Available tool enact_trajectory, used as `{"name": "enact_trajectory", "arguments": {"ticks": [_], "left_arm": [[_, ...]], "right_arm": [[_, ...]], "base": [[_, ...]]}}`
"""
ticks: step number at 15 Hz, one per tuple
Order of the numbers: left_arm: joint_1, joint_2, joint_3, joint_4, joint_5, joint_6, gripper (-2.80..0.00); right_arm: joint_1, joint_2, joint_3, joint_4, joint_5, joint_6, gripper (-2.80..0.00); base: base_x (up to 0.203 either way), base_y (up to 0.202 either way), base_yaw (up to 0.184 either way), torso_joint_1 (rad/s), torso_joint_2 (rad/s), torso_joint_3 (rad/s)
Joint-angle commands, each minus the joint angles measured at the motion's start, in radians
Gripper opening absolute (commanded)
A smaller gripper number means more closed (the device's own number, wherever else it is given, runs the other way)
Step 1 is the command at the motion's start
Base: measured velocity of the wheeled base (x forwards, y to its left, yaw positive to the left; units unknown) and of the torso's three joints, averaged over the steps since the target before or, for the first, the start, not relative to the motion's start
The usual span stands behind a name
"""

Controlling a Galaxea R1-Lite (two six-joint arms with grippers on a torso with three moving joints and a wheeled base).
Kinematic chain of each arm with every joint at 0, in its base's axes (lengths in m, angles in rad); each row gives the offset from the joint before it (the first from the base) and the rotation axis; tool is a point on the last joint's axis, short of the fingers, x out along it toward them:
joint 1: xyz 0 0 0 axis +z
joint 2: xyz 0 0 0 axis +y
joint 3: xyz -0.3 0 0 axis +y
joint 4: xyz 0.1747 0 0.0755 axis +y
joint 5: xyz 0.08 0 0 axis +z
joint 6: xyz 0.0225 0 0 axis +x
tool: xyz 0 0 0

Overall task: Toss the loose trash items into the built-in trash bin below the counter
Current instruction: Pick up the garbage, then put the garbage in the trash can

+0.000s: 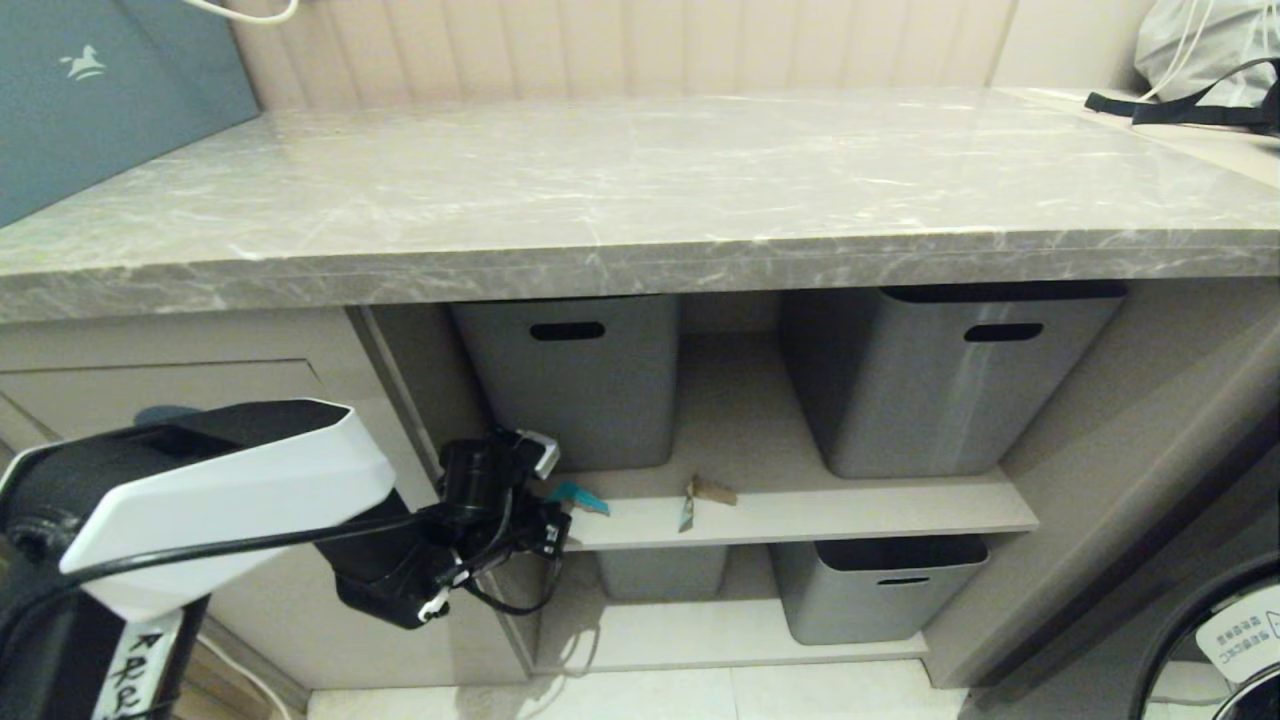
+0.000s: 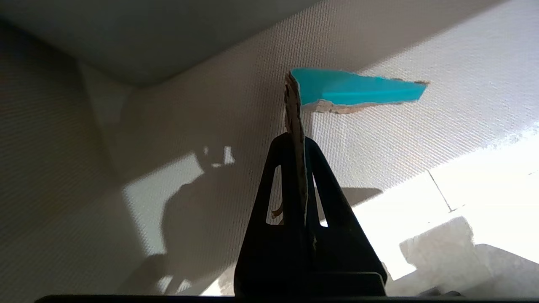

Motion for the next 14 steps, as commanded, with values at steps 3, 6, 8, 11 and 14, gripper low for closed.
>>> {"name": "enact_trajectory", "arguments": {"ticks": [3, 6, 8, 11, 14], "left_arm": [[-0.025, -0.168, 0.114, -0.029, -0.003, 0.003, -2.80], [-0.057, -0.388, 0.237, -0.071, -0.009, 0.005, -2.80], [-0.067, -0.535, 0.337, -0.098, -0.011, 0.012, -2.80], [-0.066, -0.753, 0.561, -0.121, -0.010, 0.063, -2.80], [-0.026, -0.927, 0.760, -0.170, -0.010, 0.086, -2.80]], "right_arm": [[0.000, 0.000, 0.000, 0.000, 0.000, 0.000, -2.80], [0.000, 0.000, 0.000, 0.000, 0.000, 0.000, -2.80], [0.000, 0.000, 0.000, 0.000, 0.000, 0.000, -2.80], [0.000, 0.000, 0.000, 0.000, 0.000, 0.000, -2.80], [0.000, 0.000, 0.000, 0.000, 0.000, 0.000, -2.80]], "base": [[0.000, 0.000, 0.000, 0.000, 0.00, 0.000], [0.000, 0.000, 0.000, 0.000, 0.00, 0.000], [0.000, 0.000, 0.000, 0.000, 0.00, 0.000], [0.000, 0.000, 0.000, 0.000, 0.00, 0.000], [0.000, 0.000, 0.000, 0.000, 0.00, 0.000]]}}
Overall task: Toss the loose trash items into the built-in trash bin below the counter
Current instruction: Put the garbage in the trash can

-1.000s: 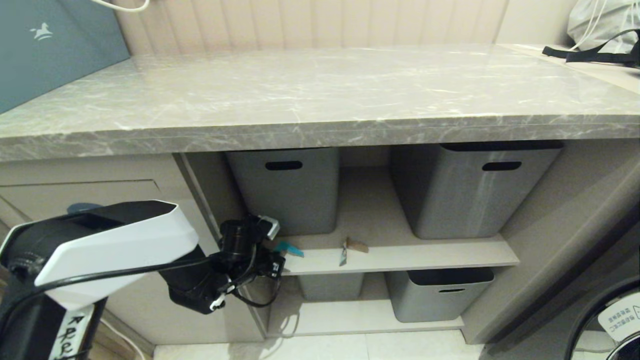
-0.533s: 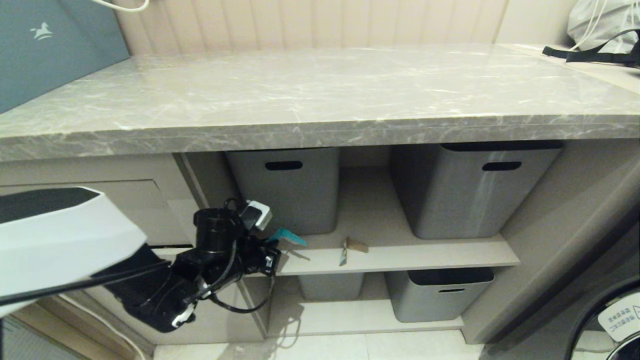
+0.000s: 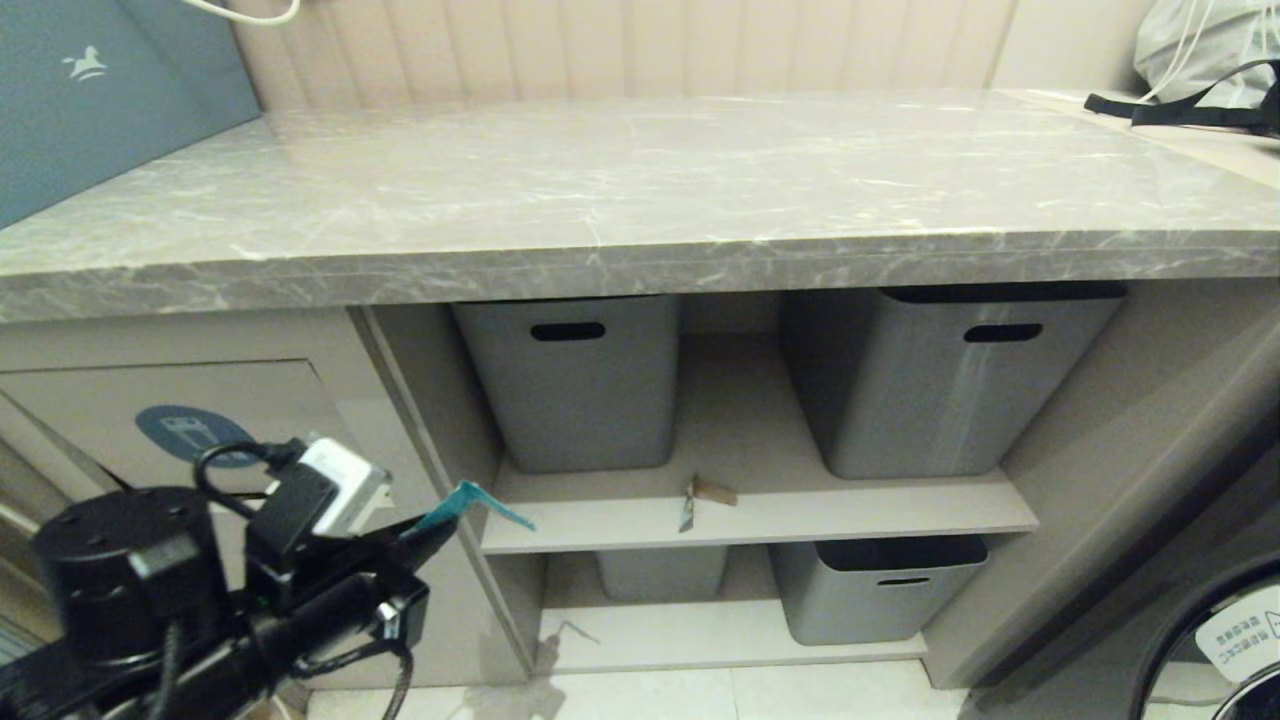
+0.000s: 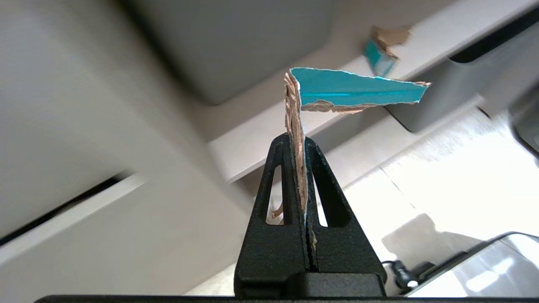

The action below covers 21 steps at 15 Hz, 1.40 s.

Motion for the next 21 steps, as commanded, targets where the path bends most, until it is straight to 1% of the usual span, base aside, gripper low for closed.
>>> {"name": "enact_trajectory", "arguments": {"ticks": [1, 3, 7, 8, 10, 12, 13, 16, 19, 20, 21], "left_arm": [[0.047, -0.142, 0.078, -0.025, 0.001, 0.005, -2.80], [0.160, -0.172, 0.108, -0.036, 0.002, 0.008, -2.80], [0.427, -0.185, 0.159, -0.058, 0.011, 0.009, -2.80], [0.483, -0.181, 0.175, -0.071, 0.012, 0.009, -2.80], [0.565, -0.144, 0.187, -0.085, 0.012, 0.002, -2.80], [0.600, -0.079, 0.178, -0.095, 0.010, -0.011, -2.80], [0.608, -0.039, 0.168, -0.123, 0.007, -0.021, -2.80], [0.616, 0.123, 0.125, -0.266, -0.011, -0.036, -2.80], [0.627, 0.265, 0.036, -0.390, -0.023, -0.039, -2.80], [0.629, 0.293, 0.024, -0.422, -0.040, -0.042, -2.80], [0.632, 0.317, 0.021, -0.454, -0.082, -0.049, -2.80]], "right_arm": [[0.000, 0.000, 0.000, 0.000, 0.000, 0.000, -2.80], [0.000, 0.000, 0.000, 0.000, 0.000, 0.000, -2.80], [0.000, 0.000, 0.000, 0.000, 0.000, 0.000, -2.80], [0.000, 0.000, 0.000, 0.000, 0.000, 0.000, -2.80], [0.000, 0.000, 0.000, 0.000, 0.001, 0.000, -2.80], [0.000, 0.000, 0.000, 0.000, 0.000, 0.000, -2.80], [0.000, 0.000, 0.000, 0.000, 0.000, 0.000, -2.80], [0.000, 0.000, 0.000, 0.000, 0.000, 0.000, -2.80], [0.000, 0.000, 0.000, 0.000, 0.000, 0.000, -2.80], [0.000, 0.000, 0.000, 0.000, 0.000, 0.000, -2.80], [0.000, 0.000, 0.000, 0.000, 0.000, 0.000, -2.80]], "base": [[0.000, 0.000, 0.000, 0.000, 0.00, 0.000], [0.000, 0.000, 0.000, 0.000, 0.00, 0.000], [0.000, 0.000, 0.000, 0.000, 0.00, 0.000], [0.000, 0.000, 0.000, 0.000, 0.00, 0.000], [0.000, 0.000, 0.000, 0.000, 0.00, 0.000], [0.000, 0.000, 0.000, 0.000, 0.00, 0.000], [0.000, 0.000, 0.000, 0.000, 0.00, 0.000], [0.000, 0.000, 0.000, 0.000, 0.00, 0.000], [0.000, 0.000, 0.000, 0.000, 0.00, 0.000], [0.000, 0.000, 0.000, 0.000, 0.00, 0.000], [0.000, 0.000, 0.000, 0.000, 0.00, 0.000]]}}
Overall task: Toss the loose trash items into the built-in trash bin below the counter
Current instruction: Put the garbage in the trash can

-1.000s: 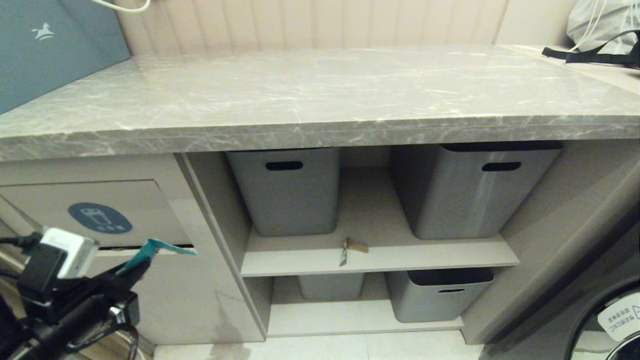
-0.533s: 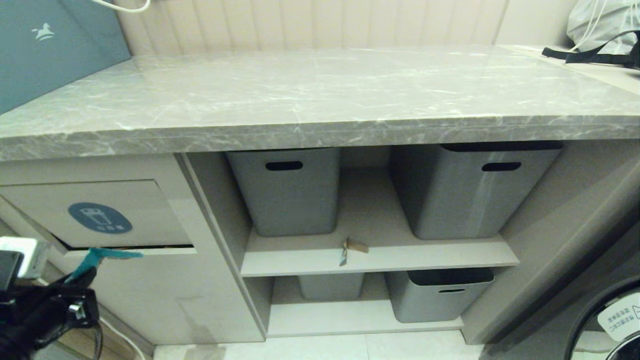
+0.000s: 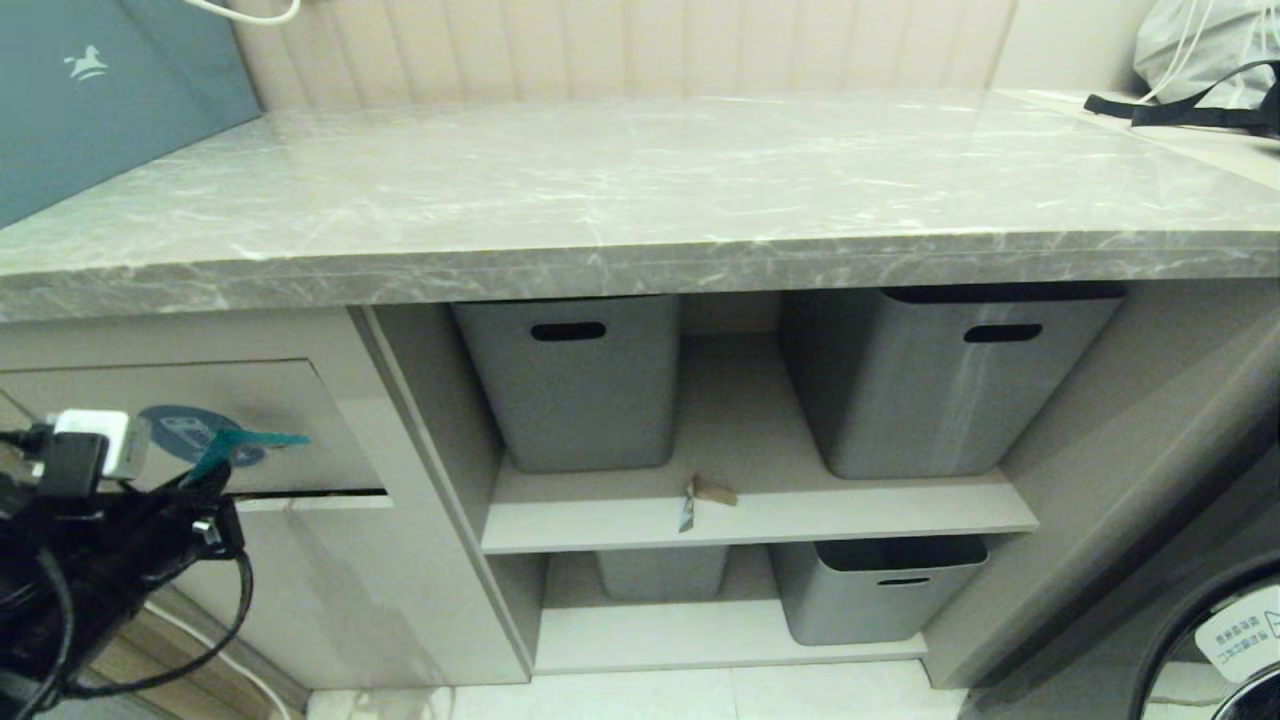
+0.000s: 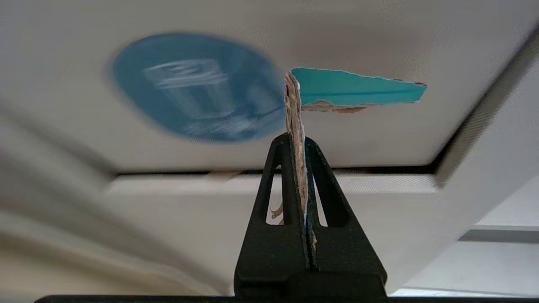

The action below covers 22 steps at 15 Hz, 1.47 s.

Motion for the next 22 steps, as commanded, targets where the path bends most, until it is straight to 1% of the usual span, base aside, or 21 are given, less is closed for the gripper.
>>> {"name": "enact_trajectory", "arguments": {"ticks": [1, 2, 3, 7, 9, 12, 15, 17, 19, 22], "left_arm": [[0.010, 0.088, -0.007, -0.027, -0.037, -0.001, -2.80], [0.020, 0.110, -0.006, -0.031, -0.058, -0.002, -2.80], [0.027, 0.139, -0.014, -0.031, -0.065, -0.003, -2.80], [0.035, 0.250, -0.124, -0.032, -0.070, -0.004, -2.80], [0.036, 0.285, -0.162, -0.032, -0.071, -0.004, -2.80], [0.036, 0.319, -0.194, -0.032, -0.128, -0.004, -2.80], [0.036, 0.344, -0.263, -0.032, -0.136, -0.023, -2.80], [0.036, 0.364, -0.315, -0.032, -0.162, -0.029, -2.80], [0.036, 0.376, -0.341, -0.032, -0.182, -0.030, -2.80], [0.036, 0.385, -0.345, -0.032, -0.182, -0.030, -2.80]], "right_arm": [[0.000, 0.000, 0.000, 0.000, 0.000, 0.000, -2.80], [0.000, 0.000, 0.000, 0.000, 0.000, 0.000, -2.80], [0.000, 0.000, 0.000, 0.000, 0.000, 0.000, -2.80], [-0.002, 0.000, 0.000, 0.000, 0.000, 0.000, -2.80], [0.000, 0.000, 0.000, 0.000, 0.000, 0.000, -2.80], [-0.002, 0.000, 0.000, 0.000, 0.000, 0.000, -2.80], [0.000, 0.000, 0.000, 0.000, 0.000, 0.000, -2.80], [0.000, 0.000, 0.000, 0.000, 0.000, 0.000, -2.80], [0.000, 0.000, 0.000, 0.000, 0.000, 0.000, -2.80], [0.000, 0.000, 0.000, 0.000, 0.000, 0.000, -2.80]], "base": [[0.000, 0.000, 0.000, 0.000, 0.00, 0.000], [0.000, 0.000, 0.000, 0.000, 0.00, 0.000], [0.000, 0.000, 0.000, 0.000, 0.00, 0.000], [0.000, 0.000, 0.000, 0.000, 0.00, 0.000], [0.000, 0.000, 0.000, 0.000, 0.00, 0.000], [0.000, 0.000, 0.000, 0.000, 0.00, 0.000], [0.000, 0.000, 0.000, 0.000, 0.00, 0.000], [0.000, 0.000, 0.000, 0.000, 0.00, 0.000], [0.000, 0.000, 0.000, 0.000, 0.00, 0.000], [0.000, 0.000, 0.000, 0.000, 0.00, 0.000]]}}
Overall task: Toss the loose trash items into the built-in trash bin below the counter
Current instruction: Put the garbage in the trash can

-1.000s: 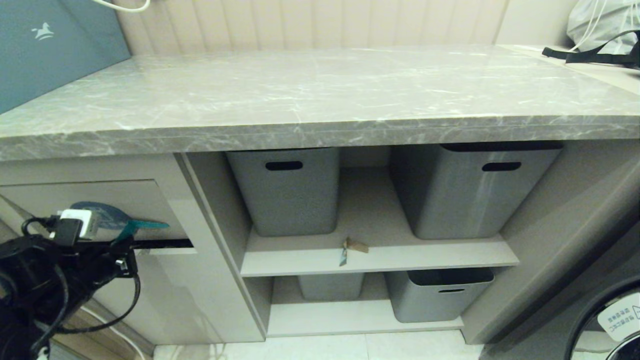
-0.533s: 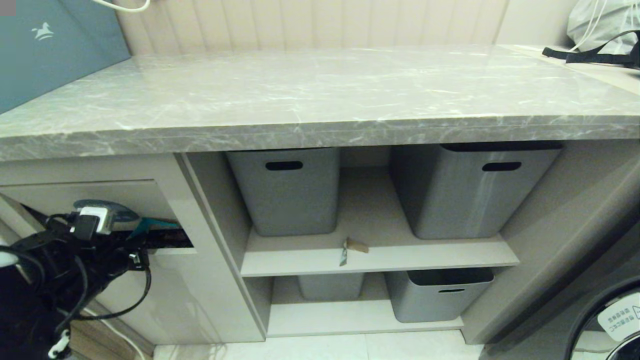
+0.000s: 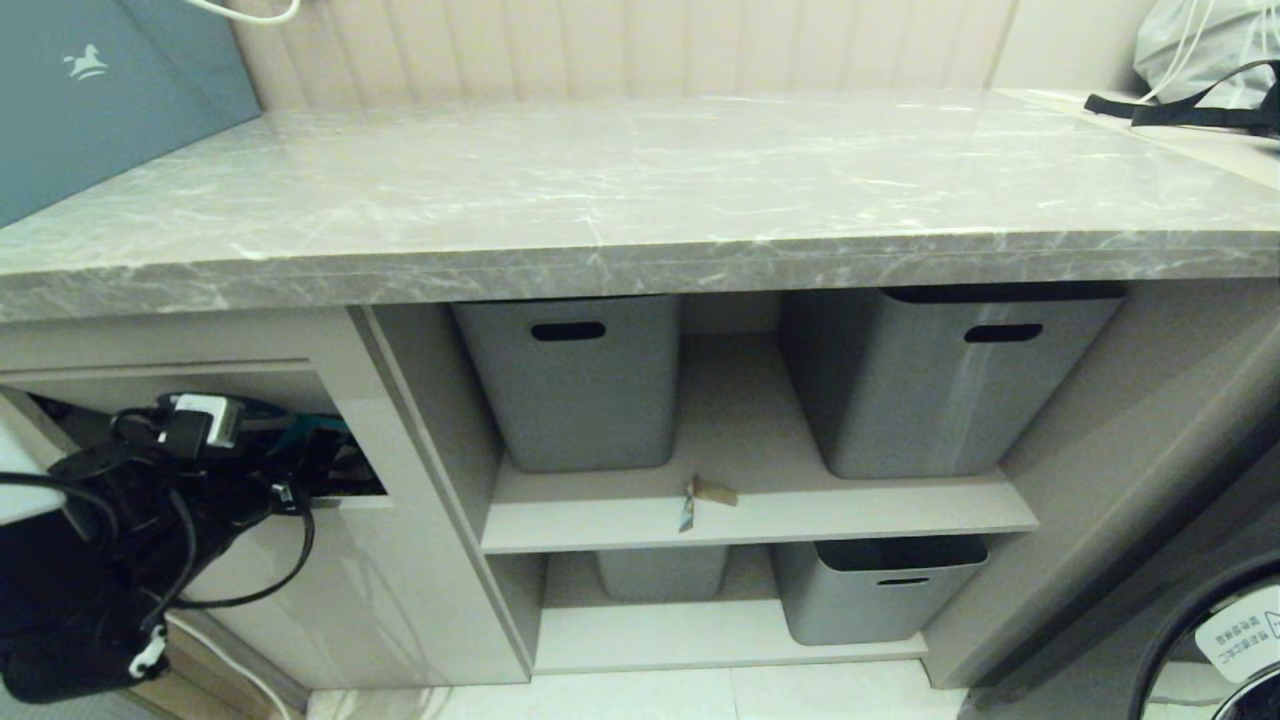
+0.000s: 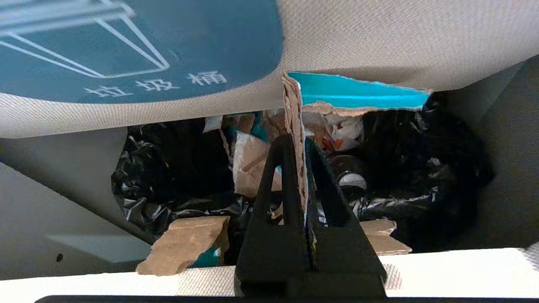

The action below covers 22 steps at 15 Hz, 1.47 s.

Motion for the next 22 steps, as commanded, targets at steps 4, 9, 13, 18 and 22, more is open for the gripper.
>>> {"name": "enact_trajectory", "arguments": {"ticks": [4, 9, 13, 18, 22], "left_arm": [[0.000, 0.023, -0.013, -0.008, -0.001, 0.001, -2.80], [0.008, 0.044, -0.044, -0.008, -0.001, 0.001, -2.80], [0.020, 0.047, -0.044, -0.008, -0.001, 0.002, -2.80], [0.025, 0.046, -0.043, -0.008, -0.001, 0.002, 0.00], [0.027, 0.045, -0.043, -0.008, -0.001, 0.004, 0.00]], "right_arm": [[-0.001, 0.000, 0.000, 0.000, 0.000, 0.000, -2.80], [0.000, 0.000, 0.000, 0.000, 0.000, 0.000, -2.80], [0.000, 0.000, 0.000, 0.000, 0.000, 0.000, -2.80], [0.000, 0.000, 0.000, 0.000, 0.000, 0.000, -2.80], [0.000, 0.000, 0.000, 0.000, 0.001, 0.000, -2.80]], "base": [[0.000, 0.000, 0.000, 0.000, 0.00, 0.000], [0.000, 0.000, 0.000, 0.000, 0.00, 0.000], [0.000, 0.000, 0.000, 0.000, 0.00, 0.000], [0.000, 0.000, 0.000, 0.000, 0.00, 0.000], [0.000, 0.000, 0.000, 0.000, 0.00, 0.000]]}}
